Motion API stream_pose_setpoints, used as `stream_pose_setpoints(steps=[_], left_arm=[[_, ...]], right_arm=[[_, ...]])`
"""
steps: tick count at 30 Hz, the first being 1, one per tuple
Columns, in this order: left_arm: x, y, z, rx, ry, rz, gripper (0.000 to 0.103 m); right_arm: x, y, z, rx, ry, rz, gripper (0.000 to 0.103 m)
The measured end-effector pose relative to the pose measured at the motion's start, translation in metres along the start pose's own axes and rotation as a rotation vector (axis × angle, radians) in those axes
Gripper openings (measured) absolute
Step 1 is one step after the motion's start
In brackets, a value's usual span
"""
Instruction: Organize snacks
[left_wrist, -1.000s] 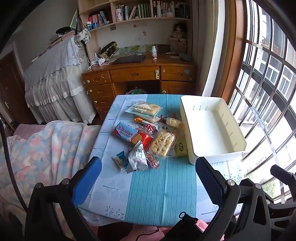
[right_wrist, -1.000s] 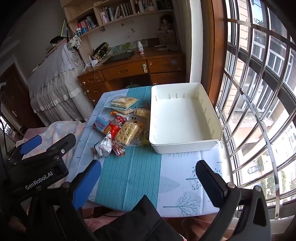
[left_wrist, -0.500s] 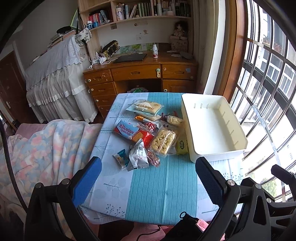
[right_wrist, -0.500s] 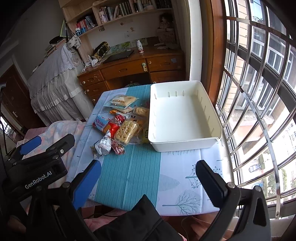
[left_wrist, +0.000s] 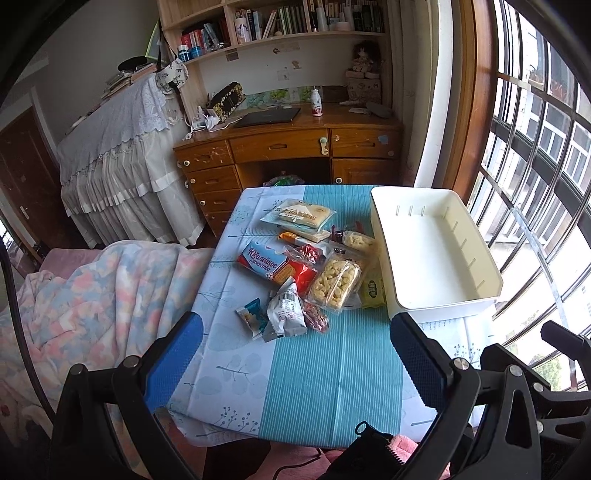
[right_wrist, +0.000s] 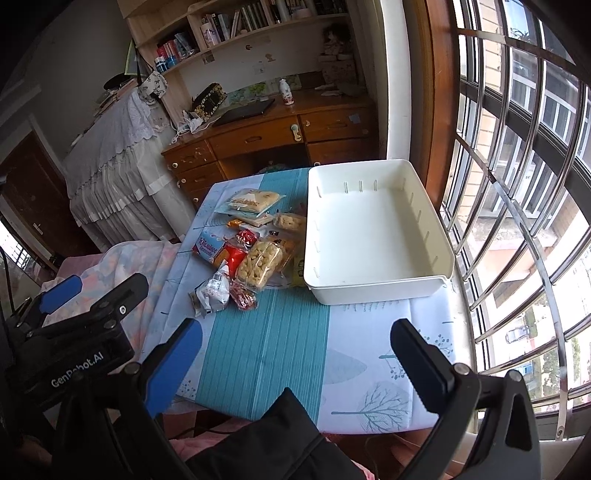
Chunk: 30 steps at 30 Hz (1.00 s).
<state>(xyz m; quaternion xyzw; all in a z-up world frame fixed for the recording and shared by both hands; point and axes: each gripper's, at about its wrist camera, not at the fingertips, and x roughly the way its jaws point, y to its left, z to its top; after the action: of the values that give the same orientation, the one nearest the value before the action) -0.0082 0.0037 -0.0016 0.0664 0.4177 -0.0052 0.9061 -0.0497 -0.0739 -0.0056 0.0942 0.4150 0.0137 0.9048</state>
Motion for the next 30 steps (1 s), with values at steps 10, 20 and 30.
stream_pose_setpoints(steps=[10,20,30], left_arm=[[0.007,0.006,0.001,-0.017,0.039,0.023,0.101],[0.033,0.030,0.000,-0.060,0.104,-0.008,0.101],[0.065,0.073,0.011,-0.069,0.148,-0.069,0.101]], right_arm=[[0.009,0.002,0.007,0.003,0.030,0.030,0.102],[0.025,0.003,0.008,0.049,0.074,0.035,0.102],[0.058,0.014,0.014,0.170,0.153,0.038,0.102]])
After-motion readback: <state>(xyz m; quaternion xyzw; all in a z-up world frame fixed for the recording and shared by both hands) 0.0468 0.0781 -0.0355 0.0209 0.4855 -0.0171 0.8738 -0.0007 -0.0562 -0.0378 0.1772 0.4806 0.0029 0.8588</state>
